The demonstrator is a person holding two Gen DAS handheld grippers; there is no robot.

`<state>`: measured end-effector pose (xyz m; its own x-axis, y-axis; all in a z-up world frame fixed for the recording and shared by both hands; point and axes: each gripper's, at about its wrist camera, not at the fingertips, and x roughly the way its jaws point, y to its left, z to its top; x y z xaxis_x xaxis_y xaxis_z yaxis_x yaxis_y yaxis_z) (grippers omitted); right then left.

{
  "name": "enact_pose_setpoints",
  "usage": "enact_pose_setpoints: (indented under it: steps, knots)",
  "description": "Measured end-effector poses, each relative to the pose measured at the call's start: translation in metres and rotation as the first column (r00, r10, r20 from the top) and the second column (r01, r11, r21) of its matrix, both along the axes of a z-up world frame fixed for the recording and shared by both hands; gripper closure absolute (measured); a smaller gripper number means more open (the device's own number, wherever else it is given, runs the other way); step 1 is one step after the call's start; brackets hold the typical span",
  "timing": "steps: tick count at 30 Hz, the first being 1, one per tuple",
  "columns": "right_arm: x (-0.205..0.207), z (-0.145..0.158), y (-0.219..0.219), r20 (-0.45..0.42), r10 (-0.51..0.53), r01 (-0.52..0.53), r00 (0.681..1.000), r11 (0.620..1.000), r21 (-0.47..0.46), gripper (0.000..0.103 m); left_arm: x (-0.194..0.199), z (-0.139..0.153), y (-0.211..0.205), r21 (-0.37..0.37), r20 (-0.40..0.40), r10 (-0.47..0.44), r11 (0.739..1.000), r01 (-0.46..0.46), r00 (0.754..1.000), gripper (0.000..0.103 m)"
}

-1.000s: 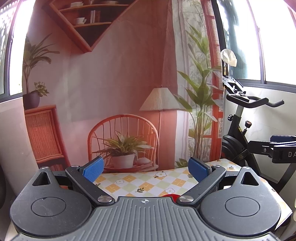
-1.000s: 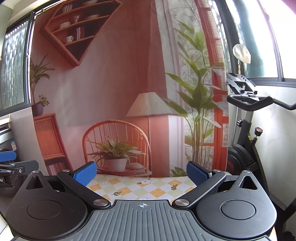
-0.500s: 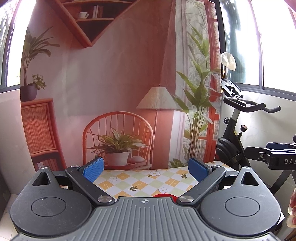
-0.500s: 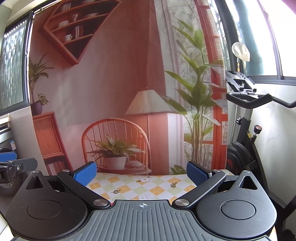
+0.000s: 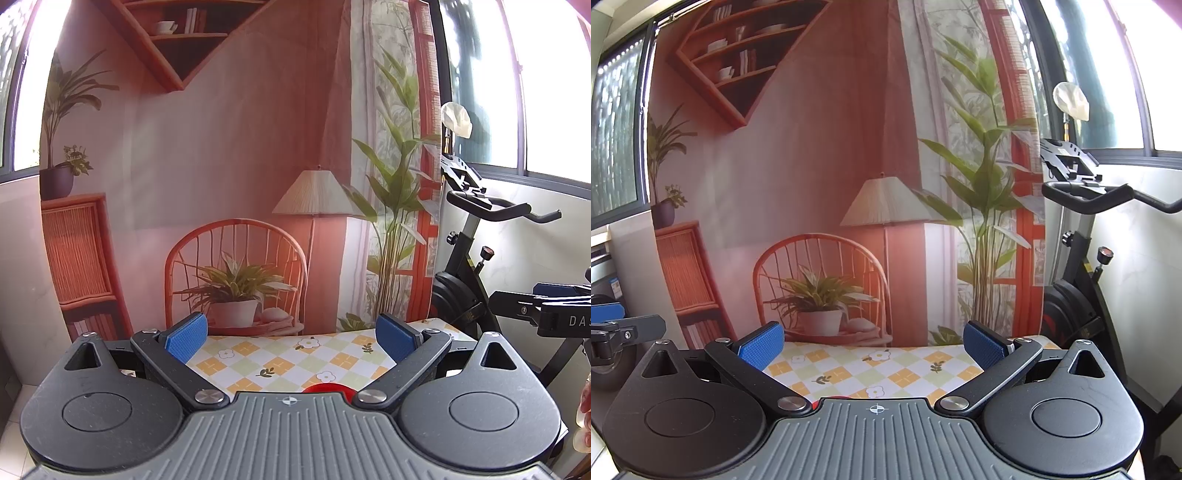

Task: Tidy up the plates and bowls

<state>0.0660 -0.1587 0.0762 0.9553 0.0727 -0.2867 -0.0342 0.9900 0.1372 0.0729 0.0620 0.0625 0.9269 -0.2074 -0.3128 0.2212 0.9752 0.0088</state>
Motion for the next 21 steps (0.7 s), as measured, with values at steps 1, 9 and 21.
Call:
enact_pose_setpoints:
  steps: [1, 9, 21]
  knots:
    - [0.0000, 0.0002, -0.0001, 0.000, 0.000, 0.000, 1.000, 1.000, 0.000, 0.000, 0.0000, -0.0002, 0.0000, -0.001, 0.000, -0.001, 1.000, 0.001, 1.000, 0.004]
    - [0.0001, 0.0004, -0.0004, 0.000, 0.001, -0.001, 1.000, 1.000, 0.000, 0.000, -0.0010, -0.0012, -0.0013, 0.001, 0.002, -0.010, 1.000, 0.010, 1.000, 0.004]
    - [0.0004, 0.0008, -0.0009, 0.000, 0.001, -0.001, 1.000, 1.000, 0.001, 0.000, -0.0008, -0.0017, -0.0003, -0.004, 0.006, -0.016, 1.000, 0.016, 1.000, 0.004]
